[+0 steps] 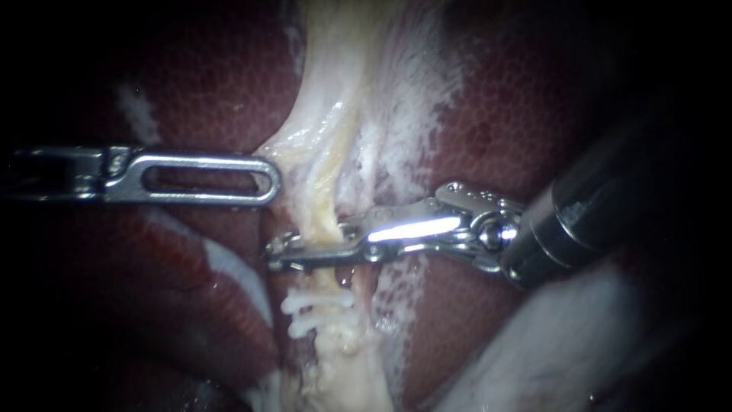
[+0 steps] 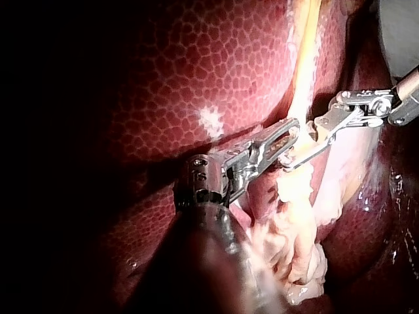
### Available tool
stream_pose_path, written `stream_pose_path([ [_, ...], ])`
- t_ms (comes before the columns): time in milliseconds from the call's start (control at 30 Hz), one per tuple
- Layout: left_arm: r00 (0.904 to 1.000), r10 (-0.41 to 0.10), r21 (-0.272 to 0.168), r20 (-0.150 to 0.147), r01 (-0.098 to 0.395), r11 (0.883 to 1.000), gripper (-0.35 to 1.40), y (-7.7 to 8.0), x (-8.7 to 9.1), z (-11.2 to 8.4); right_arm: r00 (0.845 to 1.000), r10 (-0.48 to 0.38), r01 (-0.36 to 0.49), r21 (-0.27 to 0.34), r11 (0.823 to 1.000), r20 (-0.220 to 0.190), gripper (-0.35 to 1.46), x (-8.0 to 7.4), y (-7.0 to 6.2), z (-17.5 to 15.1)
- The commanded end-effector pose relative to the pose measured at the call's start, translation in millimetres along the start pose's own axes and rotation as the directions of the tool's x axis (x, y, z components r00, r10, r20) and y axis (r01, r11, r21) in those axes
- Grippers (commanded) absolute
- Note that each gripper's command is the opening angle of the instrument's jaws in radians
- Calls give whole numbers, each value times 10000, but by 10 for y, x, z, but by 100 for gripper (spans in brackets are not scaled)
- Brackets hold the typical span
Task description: Going back third clip left tube
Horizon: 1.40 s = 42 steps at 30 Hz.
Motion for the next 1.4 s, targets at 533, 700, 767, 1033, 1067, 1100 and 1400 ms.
stream_pose_path([
  [533, 10000, 1, 0, 0, -1, 10000, -35, 0, 0, 0, 9526, -3027, 3011, -471, 9524, -311, 60, 2, 2, 3],
  [700, 10000, 2, 0, -1, -2, 10000, -35, 0, 0, 0, 9269, -3748, 3736, -459, 9264, -201, 60, 0, 0, -2],
  [767, 10000, 2, 0, -1, -2, 10000, -35, 0, 0, 0, 9223, -3860, 3850, -432, 9219, -178, 60, -2, -1, -7],
  [1033, 10000, 3, 4, -4, -3, 10000, -35, 1, 0, -1, 9074, -4201, 4188, -585, 9062, -125, 60, -13, -8, -36],
  [1067, 10000, 3, 6, -5, -3, 10000, -35, 1, 0, -1, 9028, -4299, 4284, -652, 9012, -111, 60, -15, -9, -42],
  [1100, 10000, 3, 5, -5, -3, 10000, -35, 1, 0, -1, 8983, -4393, 4376, -713, 8964, -95, 60, -16, -11, -46],
  [1400, 10000, 8, 11, -9, -8, 10000, -35, 3, 0, 0, 8694, -4940, 4910, -1177, 8631, 45, 60, -32, -25, -101],
])
